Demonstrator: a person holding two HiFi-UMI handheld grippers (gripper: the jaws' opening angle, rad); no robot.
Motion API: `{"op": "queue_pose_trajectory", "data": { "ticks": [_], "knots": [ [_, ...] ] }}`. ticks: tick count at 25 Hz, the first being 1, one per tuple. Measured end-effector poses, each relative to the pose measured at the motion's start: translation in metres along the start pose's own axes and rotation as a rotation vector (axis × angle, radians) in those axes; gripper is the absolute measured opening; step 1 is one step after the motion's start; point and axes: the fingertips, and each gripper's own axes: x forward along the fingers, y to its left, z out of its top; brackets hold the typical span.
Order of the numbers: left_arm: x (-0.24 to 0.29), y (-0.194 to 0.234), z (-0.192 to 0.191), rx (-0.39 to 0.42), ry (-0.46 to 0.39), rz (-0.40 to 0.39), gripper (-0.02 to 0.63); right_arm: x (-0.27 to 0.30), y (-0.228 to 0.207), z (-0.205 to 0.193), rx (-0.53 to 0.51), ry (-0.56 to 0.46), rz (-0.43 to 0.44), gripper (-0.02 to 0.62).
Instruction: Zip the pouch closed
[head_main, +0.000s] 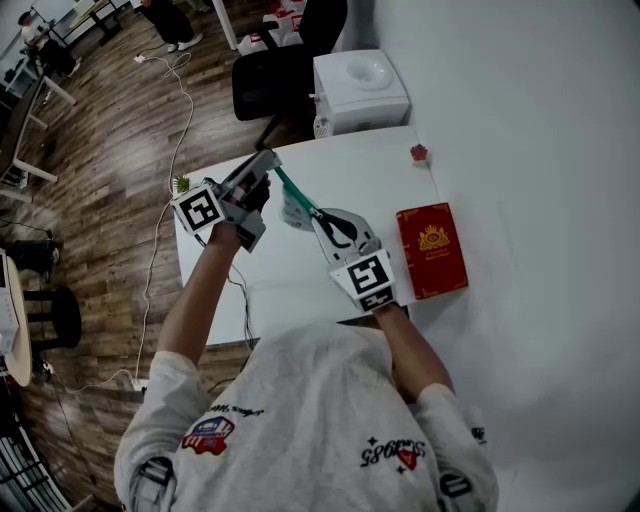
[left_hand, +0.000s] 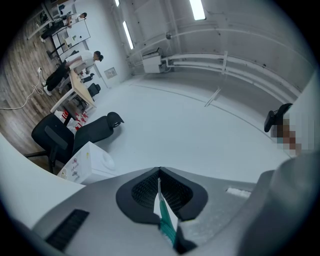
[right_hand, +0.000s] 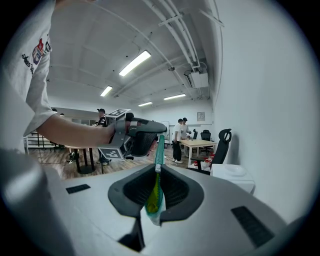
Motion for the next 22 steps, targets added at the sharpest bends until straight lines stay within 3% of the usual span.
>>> {"op": "queue_pose_trajectory", "data": {
  "ticks": [22],
  "knots": [
    [-0.008, 0.012, 0.016, 0.022, -0.025, 0.026, 0.003, 0.002, 0.003, -0.006, 0.0, 0.004, 0.008, 0.037]
  ]
}}
